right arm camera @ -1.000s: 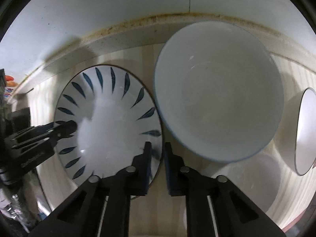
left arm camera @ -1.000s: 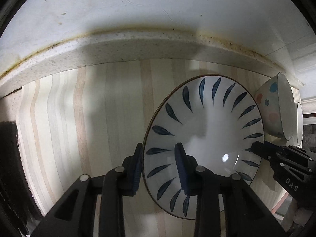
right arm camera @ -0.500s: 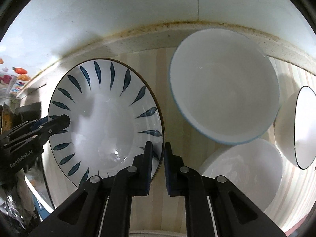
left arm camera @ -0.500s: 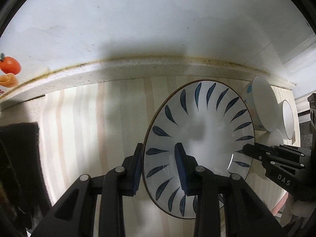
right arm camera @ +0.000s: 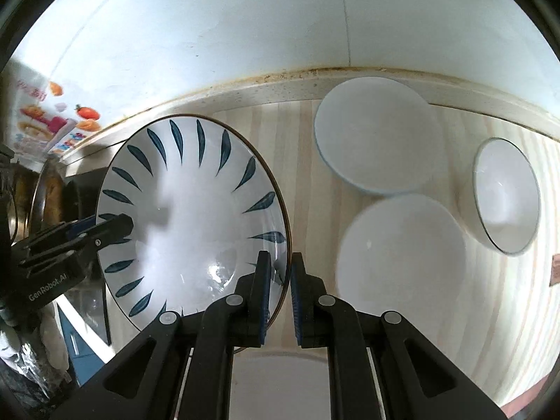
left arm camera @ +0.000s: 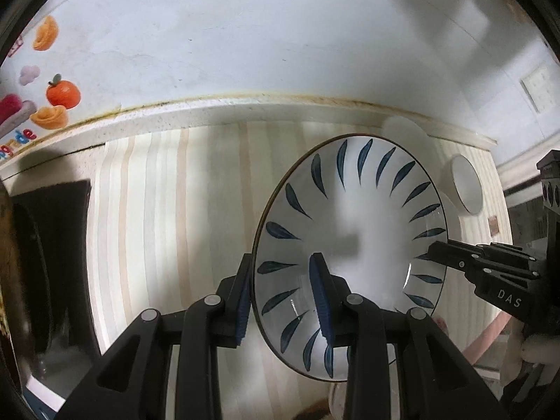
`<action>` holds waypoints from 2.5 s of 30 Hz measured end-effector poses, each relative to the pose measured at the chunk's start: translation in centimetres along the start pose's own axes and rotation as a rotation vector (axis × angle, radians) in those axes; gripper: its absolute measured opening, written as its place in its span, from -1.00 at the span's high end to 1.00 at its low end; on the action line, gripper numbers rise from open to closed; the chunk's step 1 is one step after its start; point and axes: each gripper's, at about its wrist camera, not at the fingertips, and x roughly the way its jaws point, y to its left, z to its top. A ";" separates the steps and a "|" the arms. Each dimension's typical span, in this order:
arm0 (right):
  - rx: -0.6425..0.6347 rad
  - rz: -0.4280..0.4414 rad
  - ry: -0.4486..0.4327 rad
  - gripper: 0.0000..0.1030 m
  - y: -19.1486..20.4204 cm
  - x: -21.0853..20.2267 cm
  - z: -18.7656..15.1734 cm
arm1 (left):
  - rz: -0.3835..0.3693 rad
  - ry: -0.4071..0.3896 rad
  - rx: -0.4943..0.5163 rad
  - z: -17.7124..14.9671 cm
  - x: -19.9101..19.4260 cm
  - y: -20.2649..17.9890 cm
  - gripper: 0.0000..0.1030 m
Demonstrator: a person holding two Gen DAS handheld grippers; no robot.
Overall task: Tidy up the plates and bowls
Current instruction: 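Carry the blue-leaf plate with both grippers and lower it onto the plate stack, then open both grippers and lift them away from the plate stack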
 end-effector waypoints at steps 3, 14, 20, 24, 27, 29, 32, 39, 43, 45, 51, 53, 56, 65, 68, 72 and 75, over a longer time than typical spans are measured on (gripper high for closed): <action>-0.006 0.010 0.002 0.76 -0.7 -1.4 -2.4 | -0.004 -0.006 0.013 -1.8 -1.0 -1.8 0.44; 0.003 0.025 0.038 0.76 -3.9 -2.7 -12.0 | -0.035 0.040 0.030 -8.2 -0.9 -7.2 0.44; 0.015 0.022 0.088 0.76 -6.6 -1.7 -16.4 | -0.026 0.099 0.039 -11.1 1.6 -8.9 0.44; 0.022 0.018 0.115 0.76 -7.9 -0.8 -18.0 | -0.014 0.127 0.041 -12.2 3.0 -9.6 0.44; 0.020 0.012 0.125 0.76 -8.5 -0.1 -18.7 | 0.004 0.136 0.046 -12.6 3.8 -10.0 0.44; 0.022 0.014 0.131 0.76 -8.6 0.5 -18.6 | 0.010 0.146 0.042 -12.8 4.3 -10.1 0.44; 0.019 0.014 0.136 0.76 -8.7 1.1 -18.8 | 0.028 0.156 0.047 -13.1 4.9 -10.2 0.44; 0.009 0.019 0.147 0.76 -8.2 2.2 -18.1 | 0.055 0.170 0.045 -13.3 6.1 -11.3 0.44; -0.003 0.012 0.152 0.76 -8.2 2.6 -18.2 | 0.065 0.172 0.040 -13.4 6.6 -11.8 0.44; -0.013 0.009 0.151 0.76 -8.1 2.6 -18.1 | 0.068 0.175 0.035 -13.4 6.9 -12.0 0.44; -0.027 0.018 0.146 0.76 -8.3 2.5 -17.7 | 0.077 0.167 0.007 -13.5 7.3 -12.0 0.44; -0.032 0.014 0.141 0.76 -8.1 2.4 -17.8 | 0.074 0.171 -0.015 -13.6 7.4 -11.9 0.44; -0.033 0.016 0.138 0.72 -8.0 2.4 -17.7 | 0.083 0.168 -0.038 -13.8 7.4 -12.0 0.44; -0.048 0.026 0.109 0.71 -7.9 1.4 -18.6 | 0.143 0.077 -0.070 -14.7 4.3 -13.1 0.44; -0.072 0.025 0.069 0.71 -7.4 -0.3 -19.0 | 0.173 0.009 -0.058 -14.6 1.8 -14.0 0.44; -0.112 0.013 -0.013 0.71 -6.1 -4.2 -20.1 | 0.195 -0.085 -0.044 -15.8 -2.1 -15.2 0.43; -0.130 0.006 -0.083 0.71 -4.9 -7.8 -21.4 | 0.181 -0.130 -0.049 -16.5 -5.1 -15.4 0.43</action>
